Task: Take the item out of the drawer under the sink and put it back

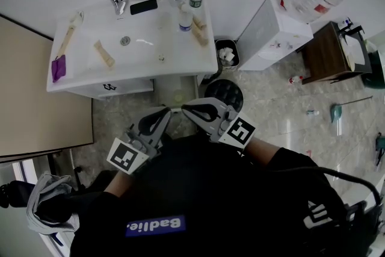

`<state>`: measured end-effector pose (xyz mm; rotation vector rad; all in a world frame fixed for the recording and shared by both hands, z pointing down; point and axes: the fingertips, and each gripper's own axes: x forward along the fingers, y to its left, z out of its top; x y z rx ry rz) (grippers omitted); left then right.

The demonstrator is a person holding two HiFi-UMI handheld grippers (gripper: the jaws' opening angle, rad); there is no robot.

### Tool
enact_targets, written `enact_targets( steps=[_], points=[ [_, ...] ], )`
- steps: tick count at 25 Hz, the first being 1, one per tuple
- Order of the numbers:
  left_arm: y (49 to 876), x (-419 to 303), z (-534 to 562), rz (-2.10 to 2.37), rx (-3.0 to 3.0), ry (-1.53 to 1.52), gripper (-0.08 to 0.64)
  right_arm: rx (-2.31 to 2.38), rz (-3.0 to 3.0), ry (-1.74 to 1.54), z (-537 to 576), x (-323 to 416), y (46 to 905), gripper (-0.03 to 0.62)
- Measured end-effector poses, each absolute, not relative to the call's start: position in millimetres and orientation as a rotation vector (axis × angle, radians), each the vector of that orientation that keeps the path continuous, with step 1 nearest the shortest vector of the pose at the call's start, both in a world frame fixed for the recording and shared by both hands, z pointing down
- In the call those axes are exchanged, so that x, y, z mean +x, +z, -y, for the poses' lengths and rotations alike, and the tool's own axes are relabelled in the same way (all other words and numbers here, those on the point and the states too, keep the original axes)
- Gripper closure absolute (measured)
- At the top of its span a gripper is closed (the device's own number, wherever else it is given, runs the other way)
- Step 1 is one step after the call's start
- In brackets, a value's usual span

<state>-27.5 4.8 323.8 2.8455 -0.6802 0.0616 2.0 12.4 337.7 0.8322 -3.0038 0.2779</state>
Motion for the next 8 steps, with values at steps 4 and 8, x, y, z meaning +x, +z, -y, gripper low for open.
enact_targets(
  steps=[4,8],
  points=[
    [325.0,-27.3,-5.3,0.685,2.843,0.068,0.555,0.824,3.007,0.28,-12.0,1.6,338.5,0.592],
    [325.9,-26.9,-5.3,0.682,2.85,0.071,0.555,0.825,3.009,0.282,-10.9,1.0,339.6,0.592]
  ],
)
